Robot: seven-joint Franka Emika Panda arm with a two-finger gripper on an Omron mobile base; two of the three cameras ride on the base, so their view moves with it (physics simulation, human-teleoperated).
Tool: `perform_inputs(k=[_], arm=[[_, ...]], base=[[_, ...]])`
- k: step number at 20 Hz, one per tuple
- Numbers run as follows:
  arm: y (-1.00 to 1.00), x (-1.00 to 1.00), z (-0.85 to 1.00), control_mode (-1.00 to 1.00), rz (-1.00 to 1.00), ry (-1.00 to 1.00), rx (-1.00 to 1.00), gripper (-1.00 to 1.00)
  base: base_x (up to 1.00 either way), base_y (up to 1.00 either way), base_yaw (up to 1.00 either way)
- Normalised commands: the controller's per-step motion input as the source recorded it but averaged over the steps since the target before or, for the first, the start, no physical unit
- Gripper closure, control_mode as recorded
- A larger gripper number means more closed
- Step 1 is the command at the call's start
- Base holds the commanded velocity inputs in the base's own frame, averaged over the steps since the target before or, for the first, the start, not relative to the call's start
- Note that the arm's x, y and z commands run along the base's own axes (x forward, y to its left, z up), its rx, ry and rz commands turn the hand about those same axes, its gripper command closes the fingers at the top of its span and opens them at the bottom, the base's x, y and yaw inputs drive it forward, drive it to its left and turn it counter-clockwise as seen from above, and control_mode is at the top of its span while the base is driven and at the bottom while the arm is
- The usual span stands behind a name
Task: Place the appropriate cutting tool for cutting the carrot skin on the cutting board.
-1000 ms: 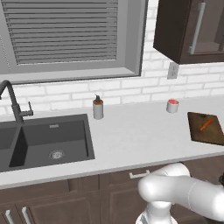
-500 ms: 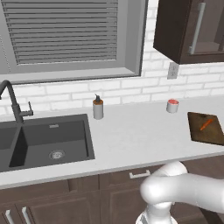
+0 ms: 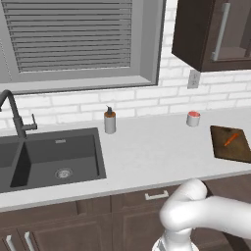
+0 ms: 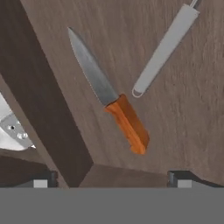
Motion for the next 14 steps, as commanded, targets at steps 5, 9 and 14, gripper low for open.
perform_inputs(k=[5, 9, 14], arm=[[0.0, 0.11, -0.4, -1.0, -0.16, -0.05, -0.14, -1.0], [0.0, 0.12, -0.31, -1.0, -0.06, -0.01, -0.14, -1.0], [0.0, 0.19, -0.27, -1.0, 0.0, 0.0, -0.12, -1.0]], base=[[0.0, 0.0, 0.0], [0.0, 0.0, 0.0], [0.0, 0.0, 0.0]])
